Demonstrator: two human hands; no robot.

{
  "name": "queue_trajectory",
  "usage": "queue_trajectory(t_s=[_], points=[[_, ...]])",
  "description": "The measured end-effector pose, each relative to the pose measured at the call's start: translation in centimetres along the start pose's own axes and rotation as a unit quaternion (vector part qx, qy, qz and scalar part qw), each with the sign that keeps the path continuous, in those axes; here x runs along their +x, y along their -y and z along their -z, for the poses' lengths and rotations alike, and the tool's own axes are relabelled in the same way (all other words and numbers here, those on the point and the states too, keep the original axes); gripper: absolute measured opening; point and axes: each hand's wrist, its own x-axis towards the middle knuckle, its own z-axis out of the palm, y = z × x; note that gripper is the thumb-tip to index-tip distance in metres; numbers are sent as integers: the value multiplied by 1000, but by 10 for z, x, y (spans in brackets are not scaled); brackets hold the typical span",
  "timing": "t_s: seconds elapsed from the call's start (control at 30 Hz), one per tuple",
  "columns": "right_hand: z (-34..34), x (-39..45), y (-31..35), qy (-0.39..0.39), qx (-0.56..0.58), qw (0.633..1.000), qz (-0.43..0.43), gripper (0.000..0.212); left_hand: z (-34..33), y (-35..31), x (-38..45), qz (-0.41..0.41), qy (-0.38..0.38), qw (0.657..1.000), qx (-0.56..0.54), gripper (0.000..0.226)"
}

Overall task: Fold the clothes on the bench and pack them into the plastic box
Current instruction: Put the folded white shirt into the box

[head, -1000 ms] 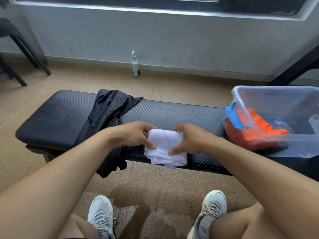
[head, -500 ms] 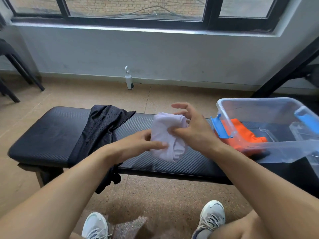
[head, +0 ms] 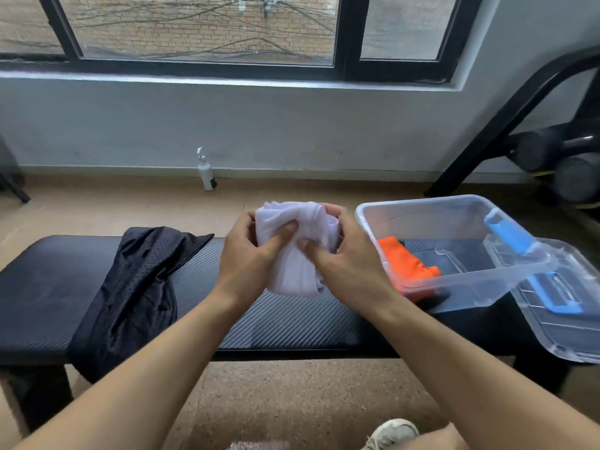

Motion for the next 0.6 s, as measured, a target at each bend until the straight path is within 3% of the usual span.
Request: queue_trajectory(t_s=[0.17,0.27,0.37,0.47,0.6], points=[[65,16,17,-139,-99,985,36,44,-49,-2,19,-33,76,996,18,57],[128,38,14,-172,-218,960,-41,53,-82,8,21,-112,150,966,176,75],[177,59,-7,-128,-348,910,-184,44,-109,20,20,-203,195,920,272,102],[192,67,-32,-31,-439,853,-280,24,-127,22,21,-208,225,881,360,112],[193,74,-51,57,-512,787,-339,37,-135,20,27,-177,248,842,446,117]])
